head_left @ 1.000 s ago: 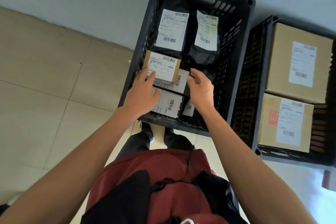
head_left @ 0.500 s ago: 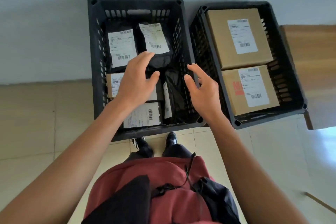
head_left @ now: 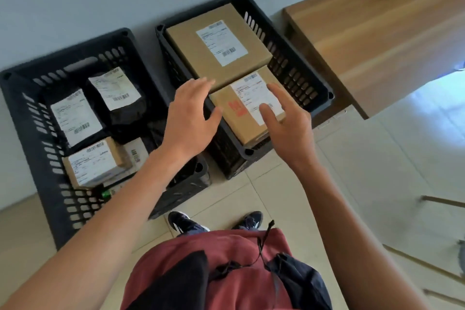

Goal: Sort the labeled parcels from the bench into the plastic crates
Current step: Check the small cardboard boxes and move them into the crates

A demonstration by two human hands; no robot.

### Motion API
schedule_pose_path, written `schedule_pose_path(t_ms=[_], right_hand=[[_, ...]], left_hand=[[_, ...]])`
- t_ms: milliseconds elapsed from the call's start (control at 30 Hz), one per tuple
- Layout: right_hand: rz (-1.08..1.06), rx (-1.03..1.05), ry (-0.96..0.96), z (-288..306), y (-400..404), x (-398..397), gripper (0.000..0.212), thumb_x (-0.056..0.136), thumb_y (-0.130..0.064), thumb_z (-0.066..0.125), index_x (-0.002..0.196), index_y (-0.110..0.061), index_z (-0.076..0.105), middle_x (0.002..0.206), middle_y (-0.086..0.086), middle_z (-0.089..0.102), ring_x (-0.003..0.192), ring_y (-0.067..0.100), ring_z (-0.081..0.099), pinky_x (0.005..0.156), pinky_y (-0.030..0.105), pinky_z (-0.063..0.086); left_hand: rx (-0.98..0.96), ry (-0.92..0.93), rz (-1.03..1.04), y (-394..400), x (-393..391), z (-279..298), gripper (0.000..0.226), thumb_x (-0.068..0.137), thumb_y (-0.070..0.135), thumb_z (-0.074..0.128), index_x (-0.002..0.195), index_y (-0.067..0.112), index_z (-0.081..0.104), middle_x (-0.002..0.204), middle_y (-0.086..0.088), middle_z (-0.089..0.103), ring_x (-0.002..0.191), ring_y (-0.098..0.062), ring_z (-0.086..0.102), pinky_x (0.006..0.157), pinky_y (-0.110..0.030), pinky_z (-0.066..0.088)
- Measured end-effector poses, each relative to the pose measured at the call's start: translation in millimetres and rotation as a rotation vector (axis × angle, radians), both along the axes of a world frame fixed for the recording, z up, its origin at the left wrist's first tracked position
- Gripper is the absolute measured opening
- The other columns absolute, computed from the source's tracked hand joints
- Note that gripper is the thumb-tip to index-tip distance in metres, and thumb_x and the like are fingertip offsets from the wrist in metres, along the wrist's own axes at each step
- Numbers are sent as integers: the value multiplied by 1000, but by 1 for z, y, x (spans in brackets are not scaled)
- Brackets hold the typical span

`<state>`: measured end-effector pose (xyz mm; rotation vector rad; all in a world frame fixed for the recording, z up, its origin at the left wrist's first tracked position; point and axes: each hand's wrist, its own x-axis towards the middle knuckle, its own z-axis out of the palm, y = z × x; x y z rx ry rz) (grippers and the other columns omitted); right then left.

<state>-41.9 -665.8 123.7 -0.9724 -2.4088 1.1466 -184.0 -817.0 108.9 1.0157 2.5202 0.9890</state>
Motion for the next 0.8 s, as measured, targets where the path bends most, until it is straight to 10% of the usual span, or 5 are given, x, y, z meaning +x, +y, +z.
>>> schedule_pose_path(t_ms=[100,800], right_hand=[[-70,-9,-1,9,41,41,49,107,-33,58,154,-27,48,159,-4,48,128,2,51,104,24,43],[-459,144,117,43,226,250,47,101,-26,67,147,-23,57,158,0,50,149,14,42,124,37,34]], left_hand=[[-14,25,-69,45,25,7,58,102,31,64,154,13,46,160,-7,43,154,-25,27,126,-44,23],[90,109,-484,302,187,57,65,99,42,55,157,18,42,162,-3,41,155,-18,23,126,-40,23]])
